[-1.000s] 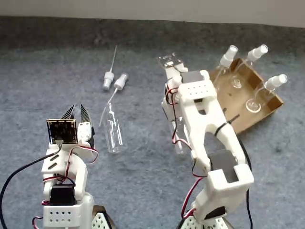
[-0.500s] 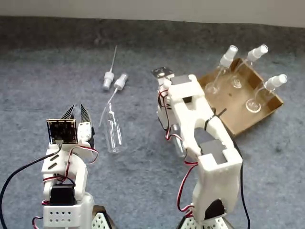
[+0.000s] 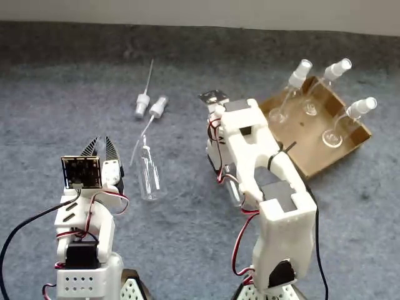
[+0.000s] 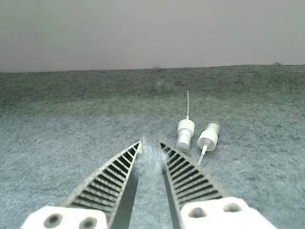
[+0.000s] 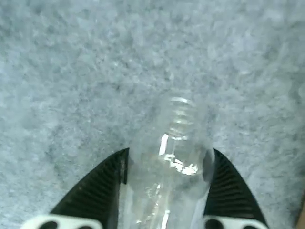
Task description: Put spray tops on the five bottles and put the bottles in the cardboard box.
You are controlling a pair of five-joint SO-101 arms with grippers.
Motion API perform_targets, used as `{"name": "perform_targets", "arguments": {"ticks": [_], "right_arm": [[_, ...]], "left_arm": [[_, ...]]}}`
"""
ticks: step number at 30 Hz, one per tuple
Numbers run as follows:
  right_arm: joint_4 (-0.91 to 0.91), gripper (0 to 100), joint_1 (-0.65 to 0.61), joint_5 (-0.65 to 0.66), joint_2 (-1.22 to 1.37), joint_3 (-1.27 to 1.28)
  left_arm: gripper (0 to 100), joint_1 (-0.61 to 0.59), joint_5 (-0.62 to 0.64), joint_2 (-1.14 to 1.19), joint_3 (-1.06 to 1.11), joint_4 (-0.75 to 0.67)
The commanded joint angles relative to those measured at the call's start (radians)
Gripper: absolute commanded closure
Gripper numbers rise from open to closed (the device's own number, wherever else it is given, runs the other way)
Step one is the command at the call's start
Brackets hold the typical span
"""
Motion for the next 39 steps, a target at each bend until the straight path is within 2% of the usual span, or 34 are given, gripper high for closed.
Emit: {"name": "perform_targets", "arguments": {"ticks": [1, 15, 23, 26, 29, 34, 39], "right_arm": [[-0.004, 86.0, -0.012, -0.008, -0.027, -0.059], [0.084, 86.0, -0.013, -0.012, -0.444, -0.042], [0.090, 86.0, -0.016, -0.012, -0.751, 0.179], [0.082, 85.9, -0.016, -0.009, -0.865, 0.266], [0.005, 85.9, -0.013, -0.006, -0.980, 0.378], [-0.206, 85.9, -0.012, -0.009, -1.142, 0.645], [-0.400, 85.9, -0.012, -0.012, -1.265, 0.872]], "left_arm": [[99, 0.019, -0.012, -0.010, -0.007, -0.021], [99, 0.019, -0.012, -0.010, -0.007, -0.021], [99, 0.019, -0.012, -0.010, -0.007, -0.021], [99, 0.058, -0.012, -0.010, -0.007, -0.017], [99, 0.107, -0.012, -0.008, -0.007, -0.015], [99, 0.113, -0.018, -0.008, -0.007, -0.014], [99, 0.120, -0.170, -0.008, -0.005, -0.014]]}}
